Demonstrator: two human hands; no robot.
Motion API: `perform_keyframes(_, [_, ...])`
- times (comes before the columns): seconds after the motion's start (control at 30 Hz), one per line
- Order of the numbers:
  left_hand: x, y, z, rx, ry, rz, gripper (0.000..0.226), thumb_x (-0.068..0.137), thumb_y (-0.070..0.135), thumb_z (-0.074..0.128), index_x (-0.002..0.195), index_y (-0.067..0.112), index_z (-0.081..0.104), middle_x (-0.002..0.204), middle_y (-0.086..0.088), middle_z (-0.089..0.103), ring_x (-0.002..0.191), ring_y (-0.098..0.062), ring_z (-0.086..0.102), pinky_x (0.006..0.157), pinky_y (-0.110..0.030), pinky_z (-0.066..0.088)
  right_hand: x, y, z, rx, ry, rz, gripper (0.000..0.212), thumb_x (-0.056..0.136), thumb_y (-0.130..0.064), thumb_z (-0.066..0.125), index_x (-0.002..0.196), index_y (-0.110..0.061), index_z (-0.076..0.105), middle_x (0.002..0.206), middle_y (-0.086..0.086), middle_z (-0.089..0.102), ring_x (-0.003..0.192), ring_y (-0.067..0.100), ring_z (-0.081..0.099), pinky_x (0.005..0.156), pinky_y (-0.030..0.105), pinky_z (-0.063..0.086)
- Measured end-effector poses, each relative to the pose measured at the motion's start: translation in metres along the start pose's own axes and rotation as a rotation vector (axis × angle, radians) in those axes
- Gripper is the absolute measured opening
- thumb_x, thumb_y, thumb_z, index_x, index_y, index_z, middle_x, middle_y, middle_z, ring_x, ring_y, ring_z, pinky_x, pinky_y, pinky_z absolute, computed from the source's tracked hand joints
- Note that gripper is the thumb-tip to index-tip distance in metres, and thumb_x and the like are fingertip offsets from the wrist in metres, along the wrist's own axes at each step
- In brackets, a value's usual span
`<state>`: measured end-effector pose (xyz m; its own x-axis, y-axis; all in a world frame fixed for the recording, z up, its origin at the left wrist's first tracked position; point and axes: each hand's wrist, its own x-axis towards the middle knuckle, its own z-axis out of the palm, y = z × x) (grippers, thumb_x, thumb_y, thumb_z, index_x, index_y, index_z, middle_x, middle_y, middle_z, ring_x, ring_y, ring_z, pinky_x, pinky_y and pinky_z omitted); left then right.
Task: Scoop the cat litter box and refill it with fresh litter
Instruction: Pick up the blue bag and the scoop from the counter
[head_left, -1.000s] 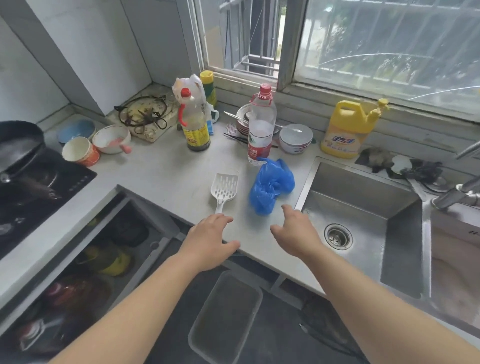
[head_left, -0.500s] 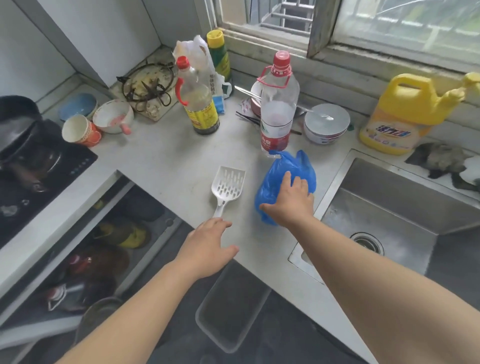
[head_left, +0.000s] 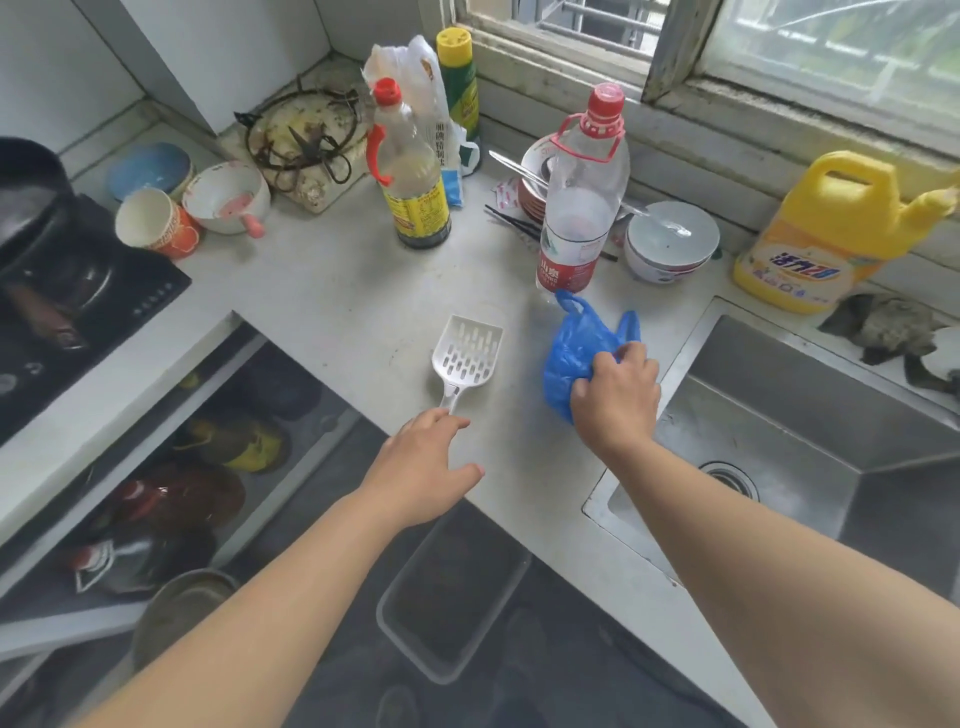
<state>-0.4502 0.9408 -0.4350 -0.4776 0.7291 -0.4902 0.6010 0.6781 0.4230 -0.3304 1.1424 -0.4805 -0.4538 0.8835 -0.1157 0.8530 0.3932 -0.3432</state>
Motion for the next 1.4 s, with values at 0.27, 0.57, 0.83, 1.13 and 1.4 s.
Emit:
perform_keyframes(0.27, [-0.044,-0.034,-0.014,-0.071,0.069,0.074,0.069,0.089,0.05,0.06,0.15,0.029,0.037,0.156,0.009,0.034,0.14,-0.015,0.036,0.115,-0.042,0.033,-0.074,-0.031,-0.008,0.084,0.061,-0.074,0.005,0.086,-0.005,0.044,0.084,-0.009,0.046,0.082,0.01,0.048,0.082,0.032,0.041,0.073,0.04,0.031])
perform_keyframes(0.57, [-0.15,-0.096,-0.019,-0.154,0.082,0.272,0.105,0.071,0.05,0.077,0.155,0.032,0.017,0.16,0.01,0.025,0.146,-0.012,0.028,0.118,-0.041,0.03,-0.245,-0.079,0.003,-0.042,0.222,-0.366,0.017,0.08,0.0,0.059,0.093,-0.009,0.056,0.086,0.008,0.052,0.079,0.03,0.045,0.07,0.045,0.043])
perform_keyframes(0.83, [-0.223,-0.14,0.006,-0.355,-0.013,0.386,0.132,0.054,0.046,0.086,0.153,0.05,-0.001,0.153,0.015,0.028,0.129,-0.012,0.049,0.099,-0.039,0.051,-0.364,-0.126,0.007,-0.07,0.236,-0.689,0.027,0.067,0.004,0.064,0.09,-0.009,0.055,0.082,0.005,0.05,0.073,0.025,0.043,0.069,0.037,0.043])
perform_keyframes(1.13, [-0.26,-0.167,0.022,-0.367,0.112,0.408,0.043,0.081,0.008,0.056,0.117,0.03,0.049,0.114,0.015,0.049,0.098,-0.015,0.056,0.083,-0.039,0.053,-0.422,-0.132,-0.001,-0.006,0.223,-0.689,0.032,0.088,-0.029,0.064,0.113,-0.009,0.056,0.108,0.003,0.058,0.102,0.024,0.051,0.096,0.035,0.042])
perform_keyframes(1.4, [-0.273,-0.177,0.041,-0.475,0.168,0.352,0.037,0.077,-0.001,0.054,0.102,0.026,0.052,0.101,0.013,0.05,0.089,-0.011,0.055,0.077,-0.034,0.052,-0.437,-0.107,-0.006,0.31,0.11,0.031,0.059,0.091,-0.048,0.06,0.139,-0.018,0.043,0.137,-0.003,0.044,0.13,0.017,0.038,0.109,0.033,0.034])
